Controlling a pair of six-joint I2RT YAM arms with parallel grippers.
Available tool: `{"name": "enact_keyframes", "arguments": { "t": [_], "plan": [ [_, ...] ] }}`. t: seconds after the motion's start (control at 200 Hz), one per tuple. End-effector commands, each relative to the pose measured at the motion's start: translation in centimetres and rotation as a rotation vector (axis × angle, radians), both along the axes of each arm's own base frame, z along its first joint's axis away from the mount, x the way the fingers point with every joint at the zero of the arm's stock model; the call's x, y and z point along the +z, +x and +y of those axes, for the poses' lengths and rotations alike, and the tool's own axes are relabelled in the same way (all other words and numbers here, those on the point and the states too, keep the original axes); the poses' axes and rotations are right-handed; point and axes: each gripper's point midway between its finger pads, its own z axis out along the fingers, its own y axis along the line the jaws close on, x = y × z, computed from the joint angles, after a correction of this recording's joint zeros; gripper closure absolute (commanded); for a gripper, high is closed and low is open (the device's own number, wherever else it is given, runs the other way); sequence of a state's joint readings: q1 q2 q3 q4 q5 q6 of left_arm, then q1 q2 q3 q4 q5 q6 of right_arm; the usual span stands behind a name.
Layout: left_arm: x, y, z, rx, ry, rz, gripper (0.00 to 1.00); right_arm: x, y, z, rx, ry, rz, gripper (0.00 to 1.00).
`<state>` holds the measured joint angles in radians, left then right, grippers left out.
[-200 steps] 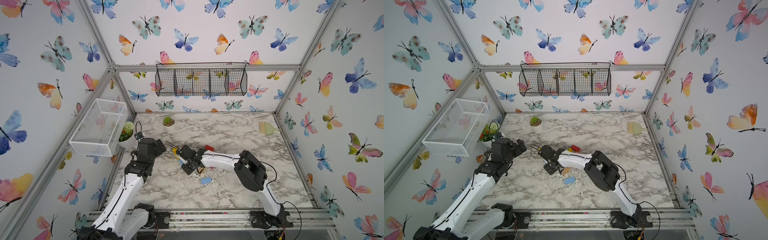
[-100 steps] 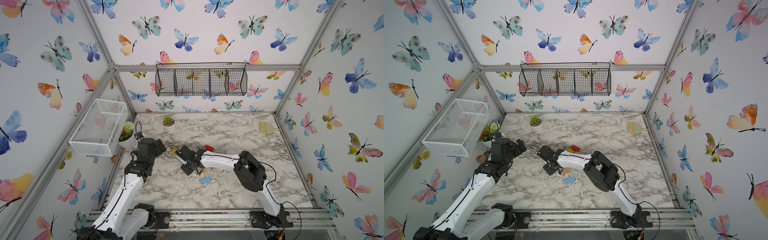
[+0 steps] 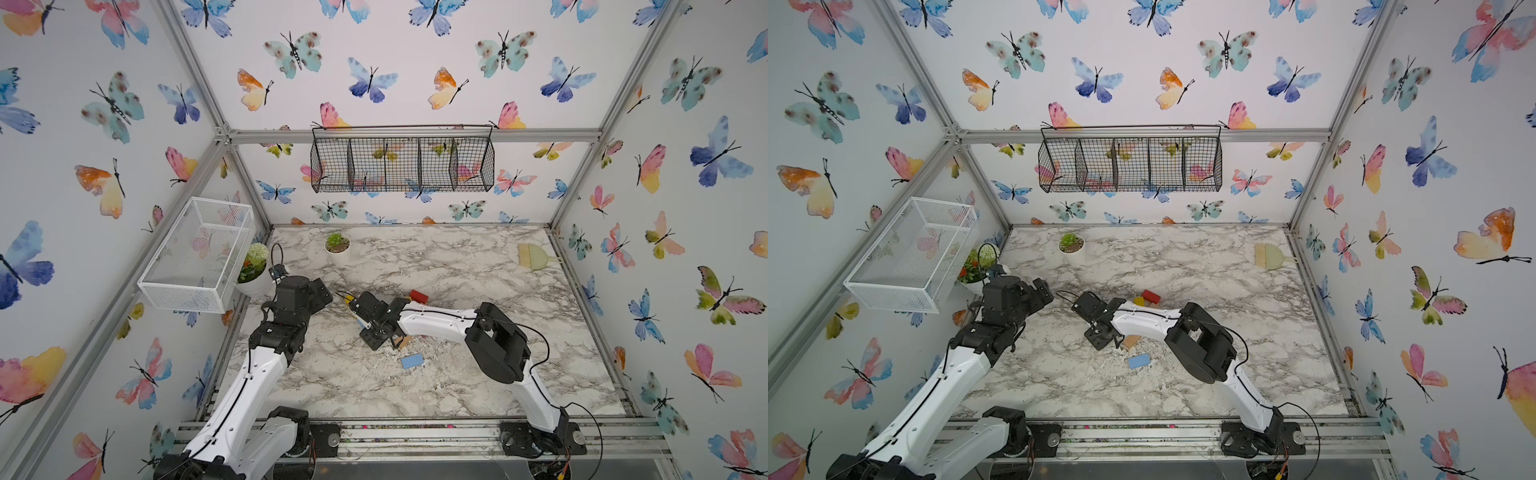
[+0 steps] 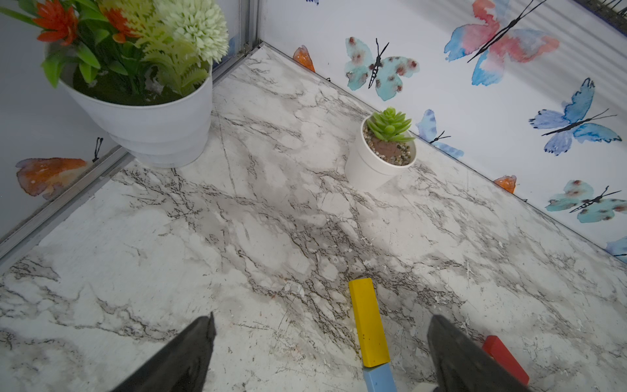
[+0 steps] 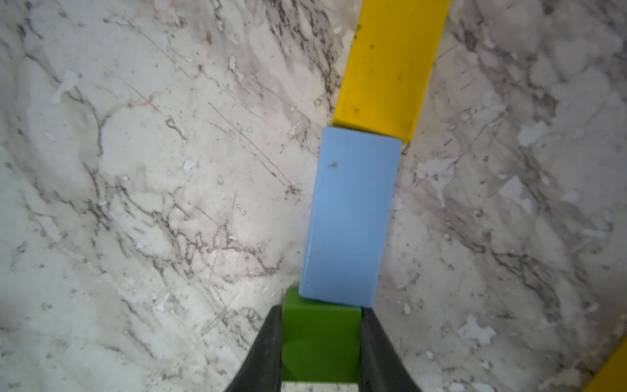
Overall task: Assemble the letter v with building blocks
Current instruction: Assemble the building block at the center of the board.
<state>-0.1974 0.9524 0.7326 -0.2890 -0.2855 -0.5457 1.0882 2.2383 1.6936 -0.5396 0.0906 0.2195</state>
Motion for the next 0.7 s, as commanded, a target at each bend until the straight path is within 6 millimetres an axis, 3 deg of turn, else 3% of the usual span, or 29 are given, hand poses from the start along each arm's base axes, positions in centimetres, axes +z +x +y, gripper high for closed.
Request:
{"name": "enact_keyframes", "arguments": {
  "t": [0.0, 0.205, 0.465, 0.696],
  "plan": [
    [0.3, -0.2, 0.2, -0.001, 0.002, -0.012, 0.02, -2.4, -0.5, -1.3, -0.021, -0.081, 0.024, 0.69],
    [0.3, -0.2, 0.1, -0.002, 0.001, -0.01, 0.02, -1.9, -0.5, -1.2, -0.021, -0.07, 0.021, 0.54],
    [0.3, -0.2, 0.1, -0.003, 0.001, -0.011, 0.02, -0.9, -0.3, -1.2, -0.03, -0.059, 0.011, 0.44],
    [0.5, -0.2, 0.2, -0.002, 0.002, -0.014, 0.02, 1.3, 0.0, -1.6, -0.051, -0.025, -0.029, 0.34]
  ]
}}
